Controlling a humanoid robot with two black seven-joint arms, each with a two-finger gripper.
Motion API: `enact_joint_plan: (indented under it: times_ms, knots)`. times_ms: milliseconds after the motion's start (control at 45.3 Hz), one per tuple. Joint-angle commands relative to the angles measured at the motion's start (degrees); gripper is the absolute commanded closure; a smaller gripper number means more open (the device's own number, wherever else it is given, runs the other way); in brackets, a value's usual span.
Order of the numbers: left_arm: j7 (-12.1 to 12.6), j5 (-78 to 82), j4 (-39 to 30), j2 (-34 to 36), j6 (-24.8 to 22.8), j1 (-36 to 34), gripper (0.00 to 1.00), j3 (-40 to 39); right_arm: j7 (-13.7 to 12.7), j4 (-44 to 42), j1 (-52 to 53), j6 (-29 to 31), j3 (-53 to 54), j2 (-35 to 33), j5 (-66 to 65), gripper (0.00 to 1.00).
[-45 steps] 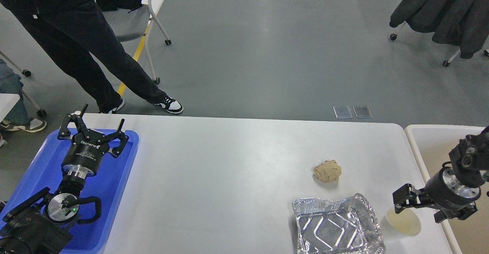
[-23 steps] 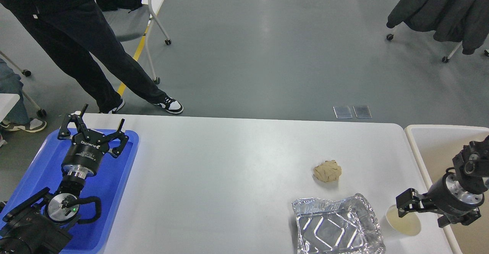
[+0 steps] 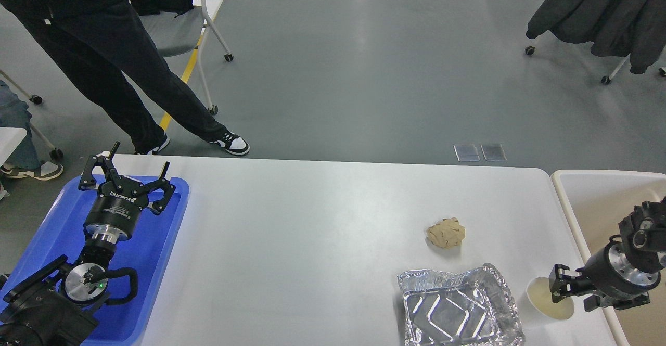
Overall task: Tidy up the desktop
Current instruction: 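Close the right gripper on the cup and lift it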
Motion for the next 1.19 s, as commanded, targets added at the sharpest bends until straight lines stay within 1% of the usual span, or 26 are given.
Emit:
enact_joint_plan:
  times_ms: [0,44,88,486,596,773,906,1171]
  knots:
    - [0.03,0.00,0.00,0.00,0.00,0.00,0.01,0.00,0.00,0.07,-0.18,-0.21,-0.29,-0.13,-0.08,0.83]
    - [-0.06,0.00,0.00,0.00,0.00,0.00,0.01,0.00,0.00,0.07,-0.18,-0.12,-0.29,-0.13,-0.08,0.90]
    - [0.03,0.00,0.00,0.00,0.00,0.00,0.01,0.00,0.00,0.16,-0.18,0.14,-0.29,-0.40,-0.08,1.00]
    - [0.03,0.00,0.00,0.00,0.00,0.00,0.01,0.00,0.08,1.39,0.96,0.40,-0.11,-1.37,-0.87,1.00]
    - [0.03,0.00,0.00,0.00,0.00,0.00,0.01,0.00,0.08,1.91,4.29,0.66,-0.29,-2.07,-0.96,1.00]
    - [0.03,0.00,0.00,0.00,0.00,0.00,0.01,0.00,0.08,5.78,13.08,4.09,-2.22,-2.95,-3.51,1.00]
    - [0.03,0.00,0.00,0.00,0.00,0.00,0.01,0.00,0.08,8.24,18.27,5.50,-2.57,-3.56,-5.79,1.00]
    - [-0.06,0.00,-0.09,0.00,0.00,0.00,0.01,0.00,-0.18,10.79,31.98,15.34,-5.29,-3.91,-8.78,1.00]
